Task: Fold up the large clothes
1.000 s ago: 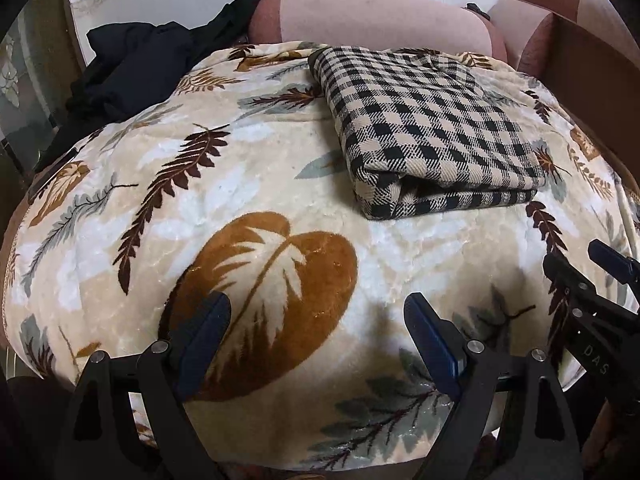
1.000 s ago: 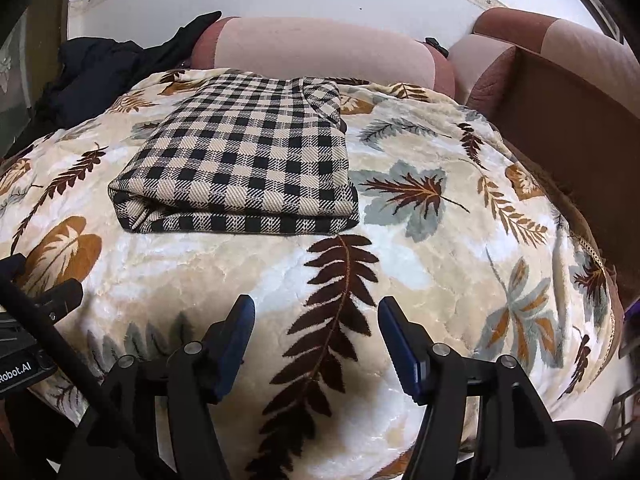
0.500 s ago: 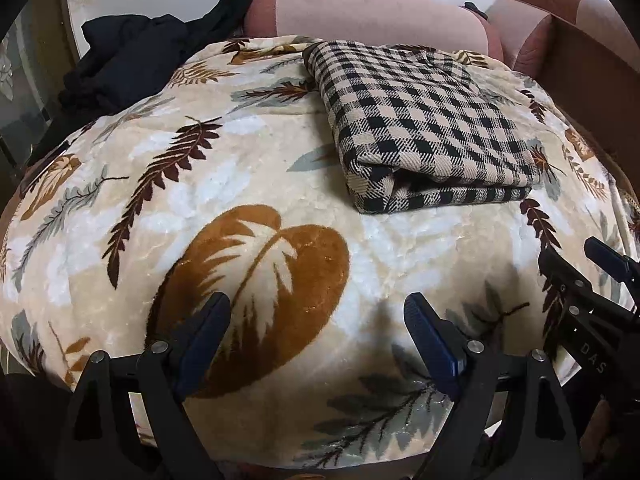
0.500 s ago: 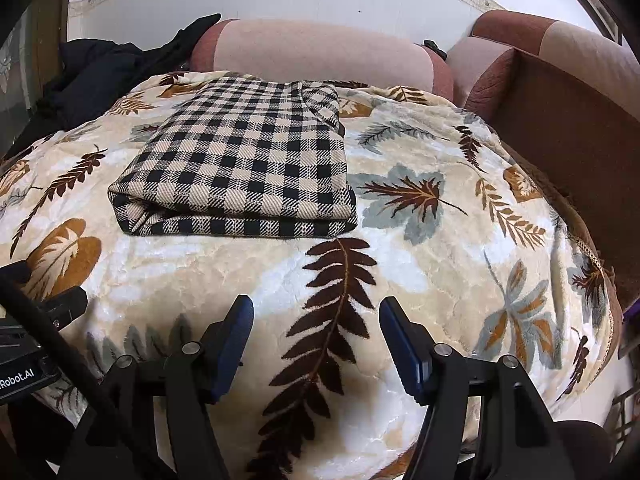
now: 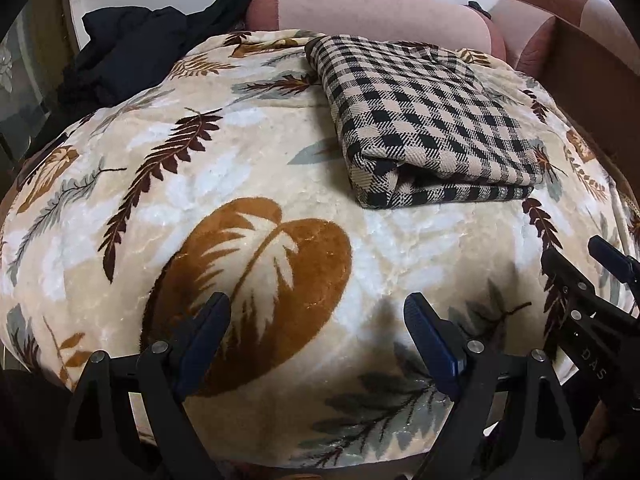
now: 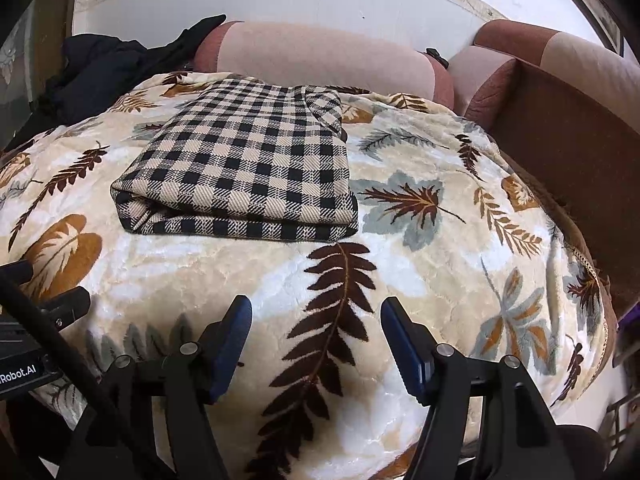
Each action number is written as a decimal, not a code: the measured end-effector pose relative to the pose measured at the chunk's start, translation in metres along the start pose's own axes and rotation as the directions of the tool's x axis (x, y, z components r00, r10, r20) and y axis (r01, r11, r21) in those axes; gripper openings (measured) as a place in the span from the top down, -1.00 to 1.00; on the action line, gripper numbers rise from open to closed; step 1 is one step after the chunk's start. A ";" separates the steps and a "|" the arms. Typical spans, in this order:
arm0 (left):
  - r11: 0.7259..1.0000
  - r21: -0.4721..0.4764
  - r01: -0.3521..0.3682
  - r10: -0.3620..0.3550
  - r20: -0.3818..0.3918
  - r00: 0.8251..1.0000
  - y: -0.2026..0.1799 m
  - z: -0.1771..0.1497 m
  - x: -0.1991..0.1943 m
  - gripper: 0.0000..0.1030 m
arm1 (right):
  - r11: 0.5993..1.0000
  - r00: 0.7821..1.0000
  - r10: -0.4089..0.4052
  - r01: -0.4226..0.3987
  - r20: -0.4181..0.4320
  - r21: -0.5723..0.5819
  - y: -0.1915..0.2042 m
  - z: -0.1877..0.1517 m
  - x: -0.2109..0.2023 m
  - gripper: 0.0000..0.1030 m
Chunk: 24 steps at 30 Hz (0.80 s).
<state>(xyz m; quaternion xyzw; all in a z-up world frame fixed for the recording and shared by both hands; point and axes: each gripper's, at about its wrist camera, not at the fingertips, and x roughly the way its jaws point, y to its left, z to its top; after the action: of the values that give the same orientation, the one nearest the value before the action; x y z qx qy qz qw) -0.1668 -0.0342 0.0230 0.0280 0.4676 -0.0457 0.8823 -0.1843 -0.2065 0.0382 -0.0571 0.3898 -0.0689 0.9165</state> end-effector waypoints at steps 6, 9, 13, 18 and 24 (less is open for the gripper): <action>1.000 -0.006 0.000 0.000 -0.005 1.000 0.002 0.000 0.001 -0.70 | 1.000 1.000 -0.001 0.001 -0.005 -0.005 0.001 0.000 0.001 -0.41; 1.000 -0.009 0.006 -0.006 -0.006 1.000 0.002 0.000 0.002 -0.70 | 1.000 1.000 -0.003 0.003 -0.007 -0.005 0.000 0.000 0.002 -0.41; 1.000 -0.007 0.004 -0.004 -0.009 1.000 0.002 0.000 0.002 -0.70 | 1.000 1.000 -0.006 0.006 -0.012 -0.002 -0.001 0.000 0.003 -0.43; 1.000 -0.008 0.007 -0.007 -0.014 1.000 0.003 0.000 0.003 -0.70 | 1.000 1.000 -0.010 0.010 -0.016 -0.001 0.000 -0.001 0.004 -0.43; 1.000 -0.010 0.007 -0.007 -0.021 1.000 0.003 0.000 0.005 -0.70 | 1.000 1.000 -0.011 0.011 -0.018 -0.004 0.000 -0.001 0.005 -0.44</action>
<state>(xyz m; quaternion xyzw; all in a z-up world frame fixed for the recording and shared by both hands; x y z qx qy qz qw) -0.1636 -0.0311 0.0185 0.0225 0.4772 -0.0463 0.8773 -0.1818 -0.2071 0.0342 -0.0606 0.3978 -0.0735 0.9125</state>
